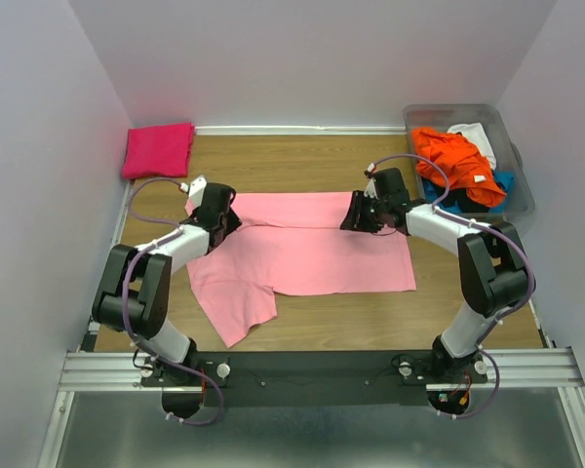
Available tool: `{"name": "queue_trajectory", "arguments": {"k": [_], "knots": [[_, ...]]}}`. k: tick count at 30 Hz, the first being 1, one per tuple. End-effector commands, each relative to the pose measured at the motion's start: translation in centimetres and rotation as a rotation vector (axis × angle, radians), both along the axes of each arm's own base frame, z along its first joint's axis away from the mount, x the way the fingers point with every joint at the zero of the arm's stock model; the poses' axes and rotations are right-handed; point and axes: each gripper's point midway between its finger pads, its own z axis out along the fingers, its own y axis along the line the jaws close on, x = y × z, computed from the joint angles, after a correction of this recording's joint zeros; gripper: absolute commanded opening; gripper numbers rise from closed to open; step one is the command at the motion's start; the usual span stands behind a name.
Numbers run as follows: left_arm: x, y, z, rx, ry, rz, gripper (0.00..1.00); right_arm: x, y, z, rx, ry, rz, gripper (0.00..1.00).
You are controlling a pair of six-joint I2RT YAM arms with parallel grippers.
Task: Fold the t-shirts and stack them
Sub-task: Fold the tshirt
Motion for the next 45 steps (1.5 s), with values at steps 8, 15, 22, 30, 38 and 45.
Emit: {"name": "queue_trajectory", "arguments": {"k": [8, 15, 22, 30, 38, 45], "knots": [[1.8, -1.3, -2.2, -0.015, 0.059, -0.030, 0.46, -0.4, -0.6, -0.1, -0.024, -0.003, -0.005, 0.47], [1.8, -1.8, -2.3, -0.020, 0.073, -0.044, 0.41, -0.5, -0.8, -0.2, -0.030, -0.002, -0.011, 0.47], [1.8, -1.8, -2.3, -0.006, 0.081, -0.050, 0.27, -0.2, -0.7, -0.2, -0.027, 0.000, -0.010, 0.47], [1.2, -1.6, -3.0, 0.009, 0.117, -0.048, 0.20, -0.2, -0.7, -0.5, -0.029, 0.005, -0.010, 0.47], [0.5, -2.1, -1.5, -0.002, 0.150, -0.061, 0.00, 0.0, -0.6, -0.3, -0.030, -0.002, -0.011, 0.47], [-1.1, -3.8, -0.2, -0.068, 0.184, -0.101, 0.00, 0.2, -0.5, 0.1, -0.026, -0.013, -0.006, 0.47]]}}
